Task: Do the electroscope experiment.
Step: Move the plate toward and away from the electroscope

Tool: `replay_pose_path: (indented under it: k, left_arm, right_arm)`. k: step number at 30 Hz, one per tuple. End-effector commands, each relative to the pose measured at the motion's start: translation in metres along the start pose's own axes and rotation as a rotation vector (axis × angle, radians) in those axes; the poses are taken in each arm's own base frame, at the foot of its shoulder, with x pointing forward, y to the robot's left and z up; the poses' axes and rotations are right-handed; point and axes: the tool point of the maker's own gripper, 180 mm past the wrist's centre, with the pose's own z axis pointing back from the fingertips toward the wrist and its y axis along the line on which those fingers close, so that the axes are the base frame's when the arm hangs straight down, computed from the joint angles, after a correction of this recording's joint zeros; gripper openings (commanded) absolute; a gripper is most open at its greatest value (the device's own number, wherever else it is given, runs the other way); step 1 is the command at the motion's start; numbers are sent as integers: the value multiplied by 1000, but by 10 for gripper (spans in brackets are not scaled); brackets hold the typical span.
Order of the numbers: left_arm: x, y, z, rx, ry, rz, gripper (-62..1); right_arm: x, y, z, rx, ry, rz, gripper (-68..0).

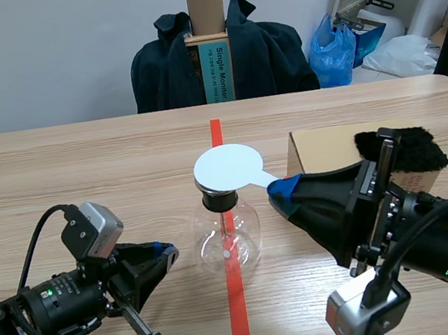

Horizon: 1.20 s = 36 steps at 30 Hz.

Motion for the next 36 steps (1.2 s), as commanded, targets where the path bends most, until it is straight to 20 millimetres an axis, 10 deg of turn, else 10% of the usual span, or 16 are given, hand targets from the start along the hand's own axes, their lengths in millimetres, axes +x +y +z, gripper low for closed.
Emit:
replay_pose_path:
  k: [1, 10, 25, 36]
  left_arm:
    - [14, 2, -3, 7, -47, -3, -582]
    - [14, 2, -3, 7, -47, -3, -582]
    - [14, 2, -3, 7, -47, -3, -582]
    - [14, 2, -3, 7, -46, -2, -582]
  right_arm:
    - [-2, -10, -1, -23, -9, 24, -669]
    - [-13, -10, -1, -22, 54, 20, -669]
    - [-95, -14, 26, -45, 529, 5, -669]
    - [-133, -87, 82, -249, 748, 59, -669]
